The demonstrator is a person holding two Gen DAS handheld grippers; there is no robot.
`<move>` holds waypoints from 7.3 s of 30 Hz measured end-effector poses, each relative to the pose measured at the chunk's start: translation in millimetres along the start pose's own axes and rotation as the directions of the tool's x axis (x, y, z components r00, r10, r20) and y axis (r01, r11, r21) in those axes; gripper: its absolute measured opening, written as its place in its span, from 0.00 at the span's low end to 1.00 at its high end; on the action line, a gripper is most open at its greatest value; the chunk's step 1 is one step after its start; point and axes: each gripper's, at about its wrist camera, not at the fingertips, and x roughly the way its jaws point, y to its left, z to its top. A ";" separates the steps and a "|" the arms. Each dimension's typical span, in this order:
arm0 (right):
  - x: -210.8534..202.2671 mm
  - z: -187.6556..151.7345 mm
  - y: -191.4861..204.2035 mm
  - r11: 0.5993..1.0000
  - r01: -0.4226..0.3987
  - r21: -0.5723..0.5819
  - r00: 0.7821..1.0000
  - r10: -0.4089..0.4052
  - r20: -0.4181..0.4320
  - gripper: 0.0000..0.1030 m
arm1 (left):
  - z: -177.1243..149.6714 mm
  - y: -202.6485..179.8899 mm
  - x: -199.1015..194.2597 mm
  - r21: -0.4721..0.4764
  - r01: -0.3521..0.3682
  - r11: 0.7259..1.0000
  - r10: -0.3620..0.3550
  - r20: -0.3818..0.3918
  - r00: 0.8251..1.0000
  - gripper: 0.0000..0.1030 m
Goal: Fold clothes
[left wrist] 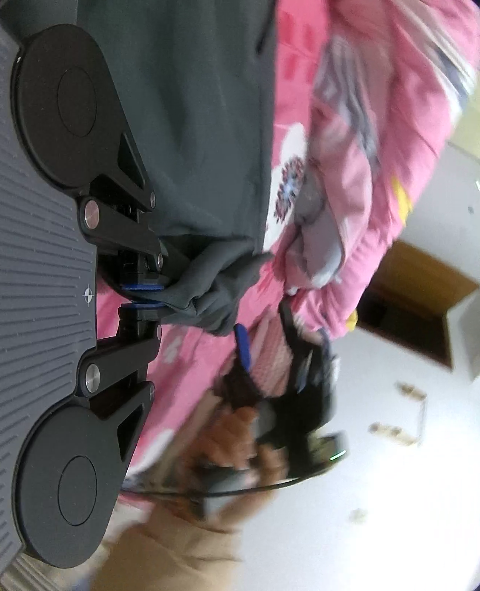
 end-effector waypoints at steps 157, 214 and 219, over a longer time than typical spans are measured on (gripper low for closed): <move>-19.4 -67.4 -64.0 0.994 -0.015 -0.109 0.972 0.040 0.232 0.17 | 17.6 58.2 34.6 -0.351 -0.059 0.935 0.019 -0.117 0.993 0.17; -38.4 -129.8 -33.3 0.991 0.032 -0.127 0.973 -0.002 0.232 0.84 | 26.1 27.6 39.8 -0.183 -0.211 0.960 0.175 -0.197 0.965 0.19; -34.3 -130.7 -29.6 0.993 -0.011 -0.117 0.969 0.039 0.245 1.00 | 26.5 28.9 39.9 -0.187 -0.208 0.960 0.170 -0.199 0.965 0.19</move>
